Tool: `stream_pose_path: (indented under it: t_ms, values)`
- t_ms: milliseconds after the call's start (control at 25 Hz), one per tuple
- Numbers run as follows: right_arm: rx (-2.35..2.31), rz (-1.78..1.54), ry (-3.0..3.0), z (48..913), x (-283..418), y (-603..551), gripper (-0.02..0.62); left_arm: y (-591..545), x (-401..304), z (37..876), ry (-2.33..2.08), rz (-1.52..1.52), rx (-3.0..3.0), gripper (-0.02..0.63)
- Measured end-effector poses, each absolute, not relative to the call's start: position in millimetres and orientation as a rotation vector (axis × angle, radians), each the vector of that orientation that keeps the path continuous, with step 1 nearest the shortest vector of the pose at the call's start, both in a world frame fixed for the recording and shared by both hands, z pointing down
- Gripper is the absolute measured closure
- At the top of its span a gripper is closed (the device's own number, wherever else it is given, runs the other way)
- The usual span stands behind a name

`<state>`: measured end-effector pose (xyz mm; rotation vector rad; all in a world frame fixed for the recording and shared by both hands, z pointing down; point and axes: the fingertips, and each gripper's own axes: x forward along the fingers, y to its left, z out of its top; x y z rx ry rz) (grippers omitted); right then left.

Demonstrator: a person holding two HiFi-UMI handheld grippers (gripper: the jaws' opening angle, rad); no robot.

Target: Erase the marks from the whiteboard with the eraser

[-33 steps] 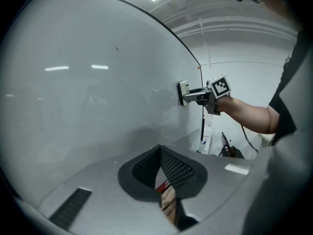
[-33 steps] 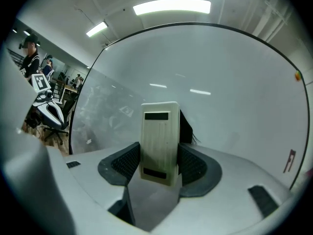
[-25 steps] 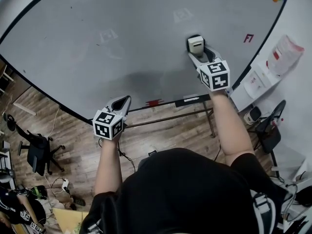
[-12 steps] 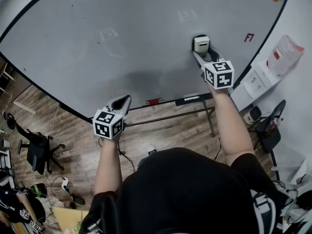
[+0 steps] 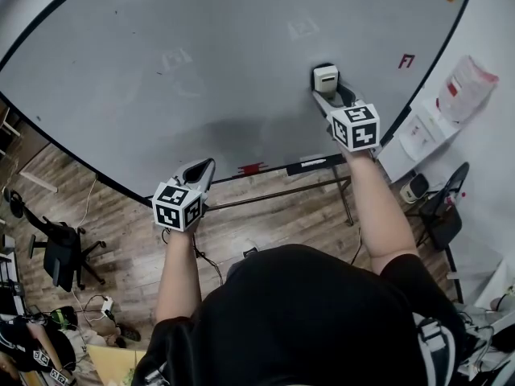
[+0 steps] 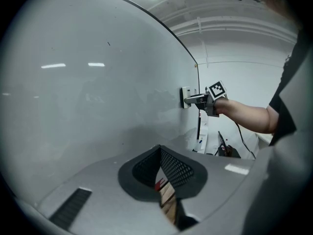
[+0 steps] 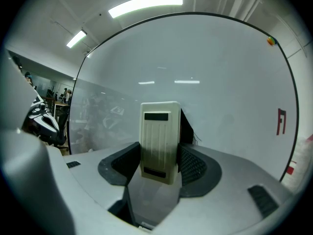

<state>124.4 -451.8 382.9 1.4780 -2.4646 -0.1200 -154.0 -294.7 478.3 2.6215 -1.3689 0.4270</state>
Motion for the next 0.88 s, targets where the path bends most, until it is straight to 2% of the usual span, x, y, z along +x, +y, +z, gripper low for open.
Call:
stream_pose_path:
  t_ms: [880]
  values:
    - [1.347,0.091,-2.443,496,130,-401,0.360,-283,-150,495,-1.346,0.445,2.587,0.594]
